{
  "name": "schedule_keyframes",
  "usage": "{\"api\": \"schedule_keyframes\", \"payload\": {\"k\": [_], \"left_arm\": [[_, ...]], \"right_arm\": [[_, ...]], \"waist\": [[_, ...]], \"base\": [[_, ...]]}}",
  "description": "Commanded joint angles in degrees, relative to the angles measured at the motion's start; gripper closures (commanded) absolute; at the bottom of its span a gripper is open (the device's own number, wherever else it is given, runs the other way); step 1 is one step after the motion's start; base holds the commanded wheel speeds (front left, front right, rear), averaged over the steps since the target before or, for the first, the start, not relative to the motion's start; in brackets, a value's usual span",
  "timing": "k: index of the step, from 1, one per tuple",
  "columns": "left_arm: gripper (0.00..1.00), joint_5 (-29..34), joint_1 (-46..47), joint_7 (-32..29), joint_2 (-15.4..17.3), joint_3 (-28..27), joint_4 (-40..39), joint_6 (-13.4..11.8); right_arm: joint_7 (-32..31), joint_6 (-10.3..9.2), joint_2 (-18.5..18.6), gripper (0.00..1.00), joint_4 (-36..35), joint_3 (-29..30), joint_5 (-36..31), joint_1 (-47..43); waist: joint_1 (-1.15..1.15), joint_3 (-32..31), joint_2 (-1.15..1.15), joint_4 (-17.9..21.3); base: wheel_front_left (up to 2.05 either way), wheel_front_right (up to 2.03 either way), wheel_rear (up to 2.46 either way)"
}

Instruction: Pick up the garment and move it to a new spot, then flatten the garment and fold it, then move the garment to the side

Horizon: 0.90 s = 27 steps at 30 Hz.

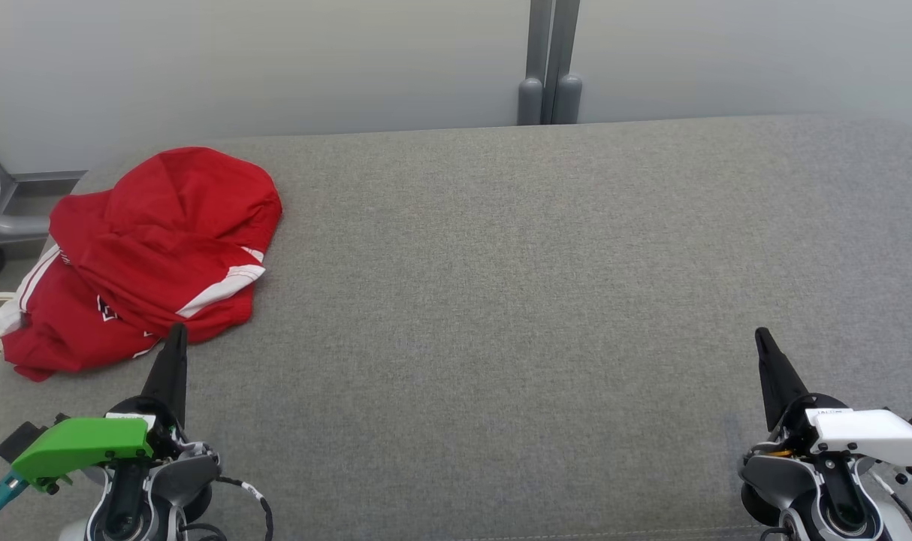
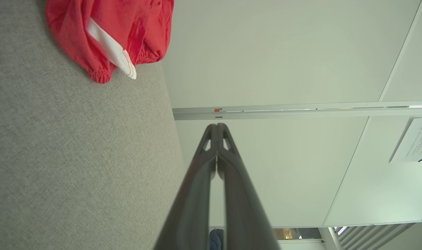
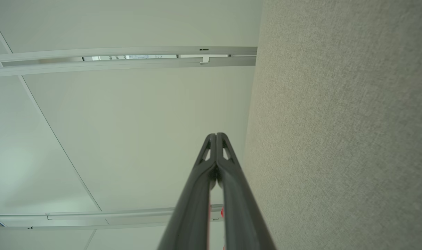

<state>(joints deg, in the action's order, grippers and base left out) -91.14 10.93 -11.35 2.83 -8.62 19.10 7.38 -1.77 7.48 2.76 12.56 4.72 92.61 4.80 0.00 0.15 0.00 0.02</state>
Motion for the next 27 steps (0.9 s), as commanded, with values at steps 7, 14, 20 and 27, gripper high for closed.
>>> {"api": "schedule_keyframes", "payload": {"k": [7, 14, 20, 27], "left_arm": [[1.00, -0.7, 0.7, 0.0, 0.1, -0.1, -0.1, 0.3], [1.00, -0.7, 0.7, 0.0, 0.1, -0.1, -0.1, 0.3], [1.00, -0.7, 0.7, 0.0, 0.1, -0.1, -0.1, 0.3], [0.00, 0.0, -2.3, 0.1, -0.6, 0.1, 2.2, -0.2]], "right_arm": [[-0.1, 0.02, 0.2, 1.00, -0.3, 0.1, 0.2, 0.2], [-0.1, 0.02, 0.2, 1.00, -0.3, 0.1, 0.2, 0.2], [-0.1, 0.02, 0.2, 1.00, -0.3, 0.1, 0.2, 0.2], [0.0, -0.01, -0.6, 0.00, 2.2, -0.2, 0.0, -1.8]], "waist": [[0.00, 0.0, 0.00, 0.0], [0.00, 0.0, 0.00, 0.0], [0.00, 0.0, 0.00, 0.0], [0.00, 0.0, 0.00, 0.0]], "base": [[0.00, 0.00, 0.00], [0.00, 0.00, 0.00], [0.00, 0.00, 0.00], [0.00, 0.00, 0.00]]}}
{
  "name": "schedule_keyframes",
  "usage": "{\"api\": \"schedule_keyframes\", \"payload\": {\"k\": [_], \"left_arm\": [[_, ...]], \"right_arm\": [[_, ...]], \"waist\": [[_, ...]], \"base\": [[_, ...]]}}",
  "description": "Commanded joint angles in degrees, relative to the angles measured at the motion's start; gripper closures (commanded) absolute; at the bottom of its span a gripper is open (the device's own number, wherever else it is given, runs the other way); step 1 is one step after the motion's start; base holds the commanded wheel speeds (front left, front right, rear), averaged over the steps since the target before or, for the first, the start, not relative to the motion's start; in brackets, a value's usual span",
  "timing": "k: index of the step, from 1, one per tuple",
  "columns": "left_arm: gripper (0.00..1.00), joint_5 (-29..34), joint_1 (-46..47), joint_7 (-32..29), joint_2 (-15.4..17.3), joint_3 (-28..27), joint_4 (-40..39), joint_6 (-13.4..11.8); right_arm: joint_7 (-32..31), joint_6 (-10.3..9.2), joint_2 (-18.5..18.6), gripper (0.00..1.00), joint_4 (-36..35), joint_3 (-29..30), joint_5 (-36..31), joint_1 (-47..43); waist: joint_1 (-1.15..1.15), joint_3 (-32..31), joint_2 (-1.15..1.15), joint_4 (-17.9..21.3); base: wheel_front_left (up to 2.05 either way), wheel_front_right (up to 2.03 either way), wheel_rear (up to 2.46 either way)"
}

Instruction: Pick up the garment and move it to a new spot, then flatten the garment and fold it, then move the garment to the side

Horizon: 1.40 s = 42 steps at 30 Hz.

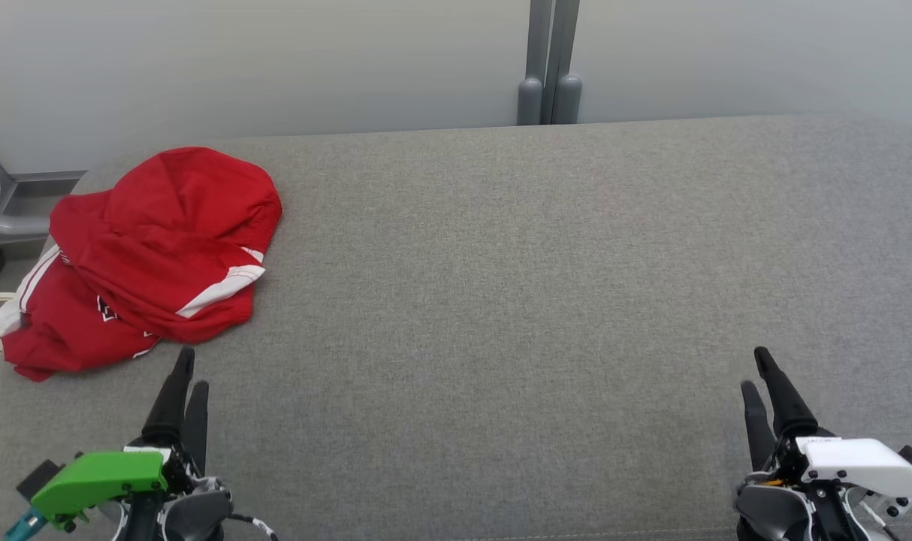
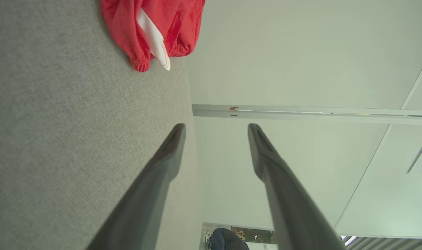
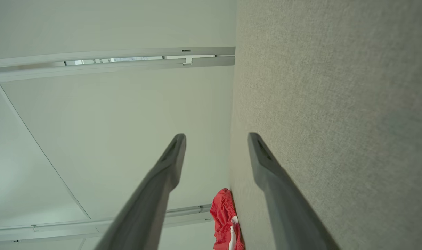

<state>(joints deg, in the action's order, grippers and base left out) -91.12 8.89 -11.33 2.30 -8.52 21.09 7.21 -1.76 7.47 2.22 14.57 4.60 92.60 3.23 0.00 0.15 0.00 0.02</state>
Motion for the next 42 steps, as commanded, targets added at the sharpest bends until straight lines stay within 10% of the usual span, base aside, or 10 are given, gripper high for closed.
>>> {"api": "schedule_keyframes", "payload": {"k": [1, 22, 42], "left_arm": [[0.00, 0.0, -0.5, 0.3, -0.1, 0.2, 0.3, 0.0], [0.00, 7.8, -2.8, 7.0, 0.2, 0.9, -0.5, -0.5], [0.00, 28.8, -3.1, 12.4, 0.9, 4.8, -0.9, -4.1]], "right_arm": [[0.2, 0.00, -0.1, 0.00, 0.3, -0.2, 0.0, -0.3], [4.5, 0.01, 0.1, 0.00, 2.8, -4.0, -7.4, 1.6], [7.9, 0.01, 0.3, 0.00, 6.9, -4.7, -31.9, 4.3]], "waist": [[0.00, 0.0, 0.00, 0.0], [0.00, -1.0, 0.00, 0.2], [0.00, -1.8, 0.00, 0.1]], "base": [[0.00, 0.00, 0.00], [0.00, 0.00, 0.00], [0.00, 0.00, 0.00]]}}
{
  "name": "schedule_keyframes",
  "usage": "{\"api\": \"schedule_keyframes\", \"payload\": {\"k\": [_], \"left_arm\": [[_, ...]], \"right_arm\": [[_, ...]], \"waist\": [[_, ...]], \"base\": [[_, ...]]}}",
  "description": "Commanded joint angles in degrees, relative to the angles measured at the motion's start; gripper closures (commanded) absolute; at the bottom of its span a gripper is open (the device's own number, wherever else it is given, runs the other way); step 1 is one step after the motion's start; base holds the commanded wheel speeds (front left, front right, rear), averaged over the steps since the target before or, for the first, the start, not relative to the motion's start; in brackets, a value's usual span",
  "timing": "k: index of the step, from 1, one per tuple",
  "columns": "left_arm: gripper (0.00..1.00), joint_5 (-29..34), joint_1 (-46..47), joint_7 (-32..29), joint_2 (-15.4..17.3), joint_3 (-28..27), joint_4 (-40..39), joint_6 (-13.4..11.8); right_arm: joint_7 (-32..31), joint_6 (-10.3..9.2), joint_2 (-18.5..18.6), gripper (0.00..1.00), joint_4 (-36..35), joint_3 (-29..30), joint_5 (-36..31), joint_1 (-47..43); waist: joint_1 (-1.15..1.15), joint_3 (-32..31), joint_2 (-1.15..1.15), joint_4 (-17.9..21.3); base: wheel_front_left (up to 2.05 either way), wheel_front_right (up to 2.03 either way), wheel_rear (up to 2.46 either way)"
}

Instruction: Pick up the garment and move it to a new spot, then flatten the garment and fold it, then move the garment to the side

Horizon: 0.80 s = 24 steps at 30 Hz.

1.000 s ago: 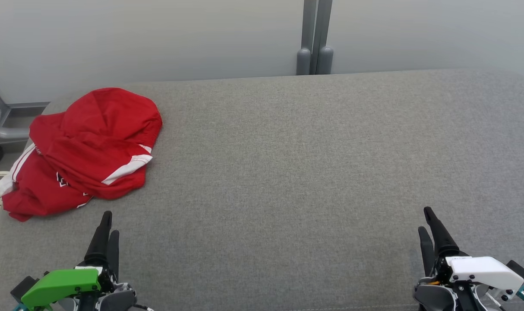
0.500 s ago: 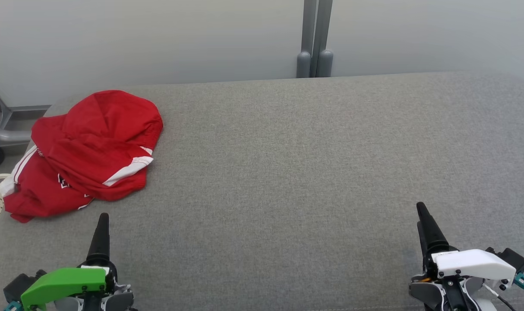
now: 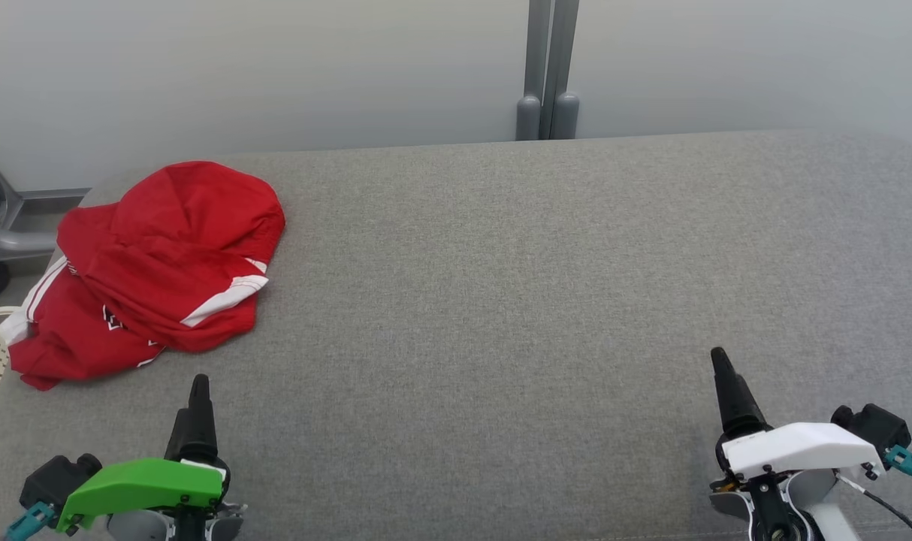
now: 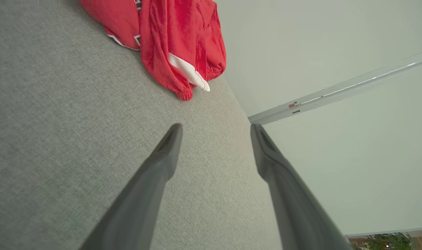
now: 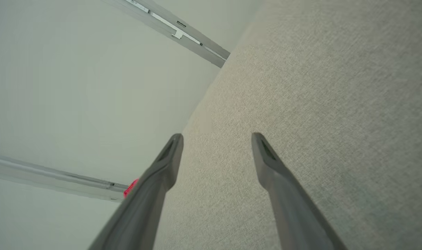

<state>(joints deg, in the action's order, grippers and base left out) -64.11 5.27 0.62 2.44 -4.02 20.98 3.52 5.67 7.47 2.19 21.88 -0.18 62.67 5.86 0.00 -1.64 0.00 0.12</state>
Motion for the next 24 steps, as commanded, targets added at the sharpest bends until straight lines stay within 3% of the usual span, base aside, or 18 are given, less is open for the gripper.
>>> {"api": "schedule_keyframes", "payload": {"k": [1, 10, 24], "left_arm": [[0.00, 3.0, 0.4, 0.7, 0.8, 0.5, -0.9, -0.7], [0.00, 13.8, 0.3, 2.8, 2.0, 3.4, -0.6, -2.9], [0.00, 27.0, 1.6, 5.7, 3.9, 8.1, 1.8, -5.7]], "right_arm": [[0.7, 0.01, 0.4, 0.00, -0.3, 0.1, -3.3, 1.8], [2.0, 0.02, 0.4, 0.00, -0.2, 0.4, -17.3, 2.6], [3.2, 0.02, 0.5, 0.00, 0.6, 1.2, -31.6, 2.6]], "waist": [[0.00, -0.1, 0.00, 0.0], [0.00, -0.4, 0.00, -0.1], [0.00, -0.8, 0.00, -0.1]], "base": [[0.00, 0.00, 0.00], [0.00, 0.00, 0.00], [0.00, 0.00, 0.00]]}}
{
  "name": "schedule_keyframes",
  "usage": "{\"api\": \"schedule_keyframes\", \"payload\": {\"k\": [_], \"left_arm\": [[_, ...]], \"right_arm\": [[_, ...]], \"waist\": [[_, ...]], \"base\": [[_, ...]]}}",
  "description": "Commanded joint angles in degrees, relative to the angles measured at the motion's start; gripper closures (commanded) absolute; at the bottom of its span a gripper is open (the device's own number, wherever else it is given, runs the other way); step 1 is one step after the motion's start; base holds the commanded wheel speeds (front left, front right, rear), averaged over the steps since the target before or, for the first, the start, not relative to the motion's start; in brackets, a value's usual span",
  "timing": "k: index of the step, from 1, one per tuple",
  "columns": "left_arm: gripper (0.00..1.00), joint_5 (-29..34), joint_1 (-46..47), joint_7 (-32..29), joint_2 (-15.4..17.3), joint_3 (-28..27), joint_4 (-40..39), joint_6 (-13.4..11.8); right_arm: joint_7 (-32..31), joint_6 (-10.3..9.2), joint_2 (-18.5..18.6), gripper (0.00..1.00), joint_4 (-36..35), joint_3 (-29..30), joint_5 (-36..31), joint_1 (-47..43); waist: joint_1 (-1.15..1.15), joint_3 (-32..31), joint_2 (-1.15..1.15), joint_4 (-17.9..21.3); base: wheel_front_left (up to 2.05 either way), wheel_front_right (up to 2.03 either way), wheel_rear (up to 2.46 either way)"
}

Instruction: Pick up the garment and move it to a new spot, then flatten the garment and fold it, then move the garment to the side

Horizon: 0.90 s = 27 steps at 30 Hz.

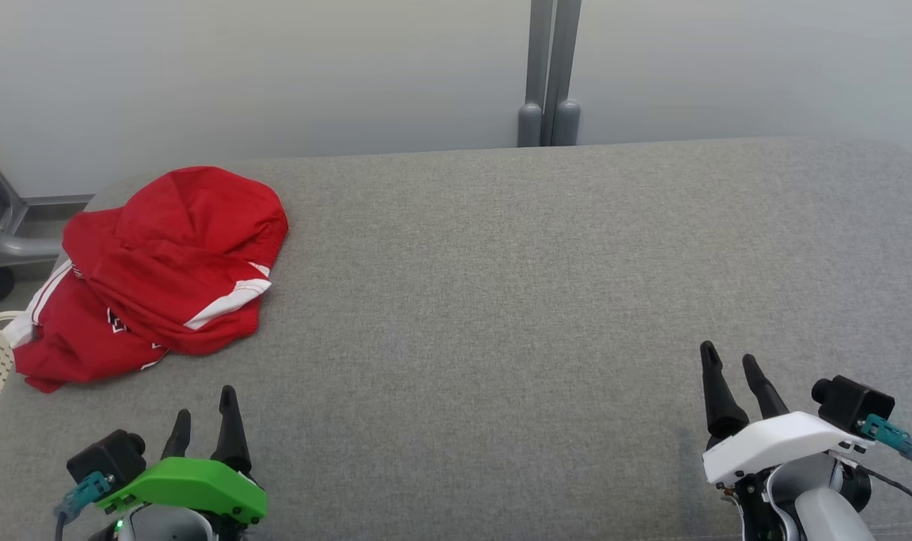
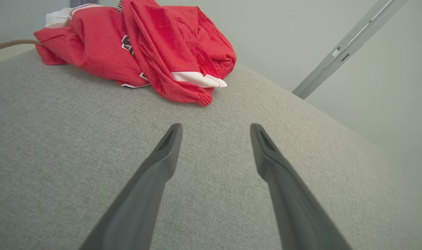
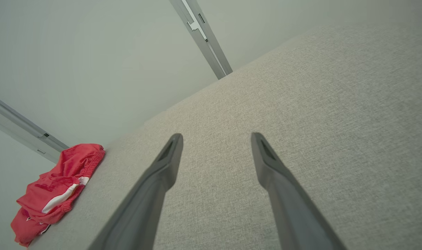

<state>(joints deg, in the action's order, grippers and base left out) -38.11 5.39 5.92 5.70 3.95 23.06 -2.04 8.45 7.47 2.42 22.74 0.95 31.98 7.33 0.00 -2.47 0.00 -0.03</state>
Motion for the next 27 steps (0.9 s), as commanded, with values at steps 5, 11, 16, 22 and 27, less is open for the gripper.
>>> {"api": "schedule_keyframes", "payload": {"k": [5, 11, 16, 22, 27], "left_arm": [[0.00, 3.9, 1.9, 1.3, 1.2, 1.3, 0.5, -0.1], [0.00, 7.0, 2.8, 2.3, 1.8, 2.7, 1.9, 0.3], [0.00, 9.5, 3.4, 3.0, 2.5, 4.1, 2.0, 1.1], [0.00, 12.1, 4.3, 3.4, 3.3, 5.3, 1.8, 1.4], [0.00, 14.0, 3.8, 4.2, 3.3, 6.0, 1.7, 0.5]], "right_arm": [[0.5, 0.02, 0.3, 0.00, -0.1, 0.4, -6.0, 1.3], [0.6, 0.02, 0.4, 0.00, 0.1, 0.3, -10.2, 1.2], [0.9, 0.02, 0.4, 0.00, 0.4, 0.4, -12.9, 1.1], [1.5, 0.02, 0.4, 0.00, 0.7, 0.9, -16.5, 1.4], [1.9, 0.02, 0.5, 0.00, 0.9, 1.0, -19.4, 1.6]], "waist": [[0.00, -0.2, 0.00, 0.1], [0.00, -0.6, 0.00, 0.0], [0.00, -0.9, 0.00, -0.1], [0.00, -1.1, 0.00, -0.1], [0.00, -1.2, 0.00, 0.0]], "base": [[0.00, 0.00, 0.00], [0.00, 0.00, 0.00], [0.00, 0.00, 0.00], [0.00, 0.00, 0.00], [0.00, 0.00, 0.00]]}}
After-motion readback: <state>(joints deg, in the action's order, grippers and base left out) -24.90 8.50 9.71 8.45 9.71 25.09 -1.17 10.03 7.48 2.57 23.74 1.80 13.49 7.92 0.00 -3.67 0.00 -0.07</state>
